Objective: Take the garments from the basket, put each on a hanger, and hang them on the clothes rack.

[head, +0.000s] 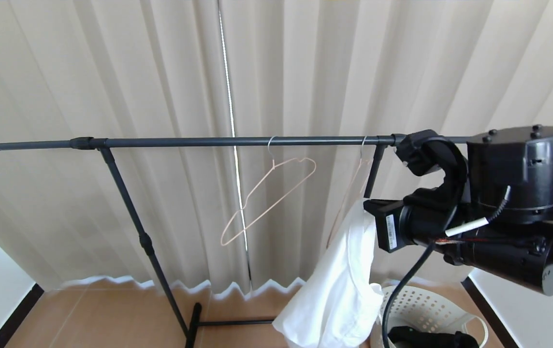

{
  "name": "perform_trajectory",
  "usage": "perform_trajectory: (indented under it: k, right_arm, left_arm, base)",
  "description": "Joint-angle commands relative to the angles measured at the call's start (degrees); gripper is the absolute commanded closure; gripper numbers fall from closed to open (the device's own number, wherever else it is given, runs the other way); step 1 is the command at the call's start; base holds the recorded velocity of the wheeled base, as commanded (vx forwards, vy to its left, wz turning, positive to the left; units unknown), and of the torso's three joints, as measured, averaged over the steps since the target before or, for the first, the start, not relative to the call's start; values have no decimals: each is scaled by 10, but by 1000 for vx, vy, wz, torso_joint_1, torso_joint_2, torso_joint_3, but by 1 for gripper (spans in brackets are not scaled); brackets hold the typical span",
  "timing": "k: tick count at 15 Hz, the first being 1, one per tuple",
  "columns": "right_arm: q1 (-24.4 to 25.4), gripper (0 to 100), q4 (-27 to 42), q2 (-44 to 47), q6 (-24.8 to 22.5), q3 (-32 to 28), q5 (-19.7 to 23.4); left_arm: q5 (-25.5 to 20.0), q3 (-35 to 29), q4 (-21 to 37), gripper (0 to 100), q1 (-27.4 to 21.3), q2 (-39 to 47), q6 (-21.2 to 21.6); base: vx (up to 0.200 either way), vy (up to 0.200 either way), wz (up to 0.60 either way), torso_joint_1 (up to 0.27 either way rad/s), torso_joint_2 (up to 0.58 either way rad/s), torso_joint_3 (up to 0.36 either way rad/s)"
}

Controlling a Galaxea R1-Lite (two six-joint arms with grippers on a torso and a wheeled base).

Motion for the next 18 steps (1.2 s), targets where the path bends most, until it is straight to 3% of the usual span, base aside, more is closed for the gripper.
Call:
perform_trajectory:
  k: [1, 2, 5, 9, 11, 14, 18]
  right_arm:
    - [11, 100, 102, 34, 98, -106, -8]
    - [10, 100, 102, 37, 105, -107, -7]
    - [10, 100, 90, 38, 107, -104, -6]
    - [14, 100, 24, 48, 65, -103, -12]
    - [21, 100, 1, 51, 55, -104, -12]
    - [83, 100, -12, 69, 58, -90, -20]
    - [86, 100, -32, 88, 58, -93, -49]
  left_arm:
    - [-17, -104, 1, 0, -31, 192, -28]
    - [-2, -153, 6, 0, -97, 248, -70]
    - [88, -228, 38, 0, -211, 351, -113]
    - [103, -263, 37, 0, -341, 413, -158]
    - [103, -271, 37, 0, -376, 455, -174]
    - [108, -286, 37, 0, -394, 482, -179]
    - [109, -322, 36, 0, -412, 531, -180]
  base:
    - [0, 0, 0, 0, 0, 0]
    - [0, 0, 0, 0, 0, 0]
    - [0, 0, 0, 0, 0, 0]
    - [0, 0, 0, 0, 0, 0]
    - [0, 0, 0, 0, 0, 0]
    - [0, 0, 0, 0, 0, 0]
    - [0, 0, 0, 0, 0, 0]
